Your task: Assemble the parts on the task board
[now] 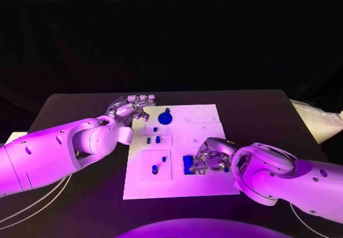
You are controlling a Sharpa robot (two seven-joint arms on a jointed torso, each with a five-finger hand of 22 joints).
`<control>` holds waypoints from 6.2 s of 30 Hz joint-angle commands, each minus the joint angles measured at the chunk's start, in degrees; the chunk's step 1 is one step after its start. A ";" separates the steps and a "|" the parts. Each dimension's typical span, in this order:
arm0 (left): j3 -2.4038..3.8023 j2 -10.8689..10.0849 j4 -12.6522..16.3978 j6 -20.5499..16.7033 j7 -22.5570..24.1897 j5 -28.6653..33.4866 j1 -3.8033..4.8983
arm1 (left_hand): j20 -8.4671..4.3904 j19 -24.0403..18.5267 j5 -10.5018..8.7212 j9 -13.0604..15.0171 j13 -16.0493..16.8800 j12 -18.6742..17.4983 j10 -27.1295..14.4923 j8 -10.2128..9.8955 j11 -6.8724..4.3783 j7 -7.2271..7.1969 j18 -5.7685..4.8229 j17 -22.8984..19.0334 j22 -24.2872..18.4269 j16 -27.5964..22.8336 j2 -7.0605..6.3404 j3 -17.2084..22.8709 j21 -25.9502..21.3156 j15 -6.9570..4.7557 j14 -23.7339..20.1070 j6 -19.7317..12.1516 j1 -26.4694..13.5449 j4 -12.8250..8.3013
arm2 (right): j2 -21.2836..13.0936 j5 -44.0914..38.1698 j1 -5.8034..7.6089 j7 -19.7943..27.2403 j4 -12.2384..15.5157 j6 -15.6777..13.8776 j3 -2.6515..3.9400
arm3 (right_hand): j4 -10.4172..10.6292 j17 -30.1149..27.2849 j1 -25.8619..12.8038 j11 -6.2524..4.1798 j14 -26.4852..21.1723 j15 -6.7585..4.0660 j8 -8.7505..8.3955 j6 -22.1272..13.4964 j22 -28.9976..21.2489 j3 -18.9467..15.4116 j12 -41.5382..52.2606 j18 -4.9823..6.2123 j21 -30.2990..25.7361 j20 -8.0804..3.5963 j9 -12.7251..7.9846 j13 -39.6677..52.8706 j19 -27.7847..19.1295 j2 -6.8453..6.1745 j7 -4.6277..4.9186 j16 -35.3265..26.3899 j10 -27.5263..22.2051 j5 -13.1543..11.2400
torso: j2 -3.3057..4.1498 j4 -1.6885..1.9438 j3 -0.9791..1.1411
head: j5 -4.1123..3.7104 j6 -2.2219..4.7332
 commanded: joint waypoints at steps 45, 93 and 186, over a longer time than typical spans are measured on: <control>0.05 0.60 -0.31 1.53 0.92 -0.60 -0.03 | 0.13 -0.31 0.31 -0.08 0.13 0.38 -0.55 -0.38 -0.04 0.19 0.69 0.02 -0.01 0.06 -0.04 -0.43 -0.27 0.01 -0.19 -0.31 -0.56 -0.08 | -13.04 -6.43 3.04 -1.90 1.37 9.04 -0.46 | 0.98 7.80 -3.47 0.38 4.86 0.01 -2.28 -0.05 3.15 1.08 9.37 -1.38 0.88 -0.17 0.73 8.40 1.34 0.14 0.34 1.49 4.32 8.46 | 0.33 -0.49 0.05 | -2.15 0.10; 0.04 0.23 -0.20 3.27 -0.55 -0.52 -0.13 | 0.20 -0.41 0.28 -0.10 0.13 0.46 -0.96 -0.55 0.10 0.32 0.72 -0.07 -0.17 0.09 -0.13 -0.64 -0.58 0.10 -0.25 -0.69 -1.03 0.11 | -4.53 -28.18 -1.45 -2.23 -2.37 17.46 -0.46 | -5.30 9.47 4.41 0.68 5.02 0.29 -4.85 0.18 4.22 8.81 7.66 -1.58 1.33 0.09 0.77 8.89 1.49 0.04 0.79 2.17 2.57 -2.88 | 0.29 -0.47 -0.06 | -1.64 0.07; 0.04 0.25 0.01 3.44 -0.98 -0.80 -0.17 | 0.28 -0.43 0.32 -0.04 0.16 0.64 -1.25 -0.54 0.12 0.33 0.74 -0.28 -0.24 0.08 0.11 -0.66 -0.75 0.16 -0.35 -0.78 -1.08 0.16 | -1.62 6.54 -0.30 -1.01 -1.88 5.52 0.43 | 0.16 10.29 -15.92 -0.43 5.24 -0.65 -5.94 4.53 5.69 28.72 5.91 -1.83 2.01 -0.73 1.23 8.88 2.24 -4.55 -0.57 2.31 4.71 11.87 | 0.27 -0.56 -0.06 | -0.90 -0.70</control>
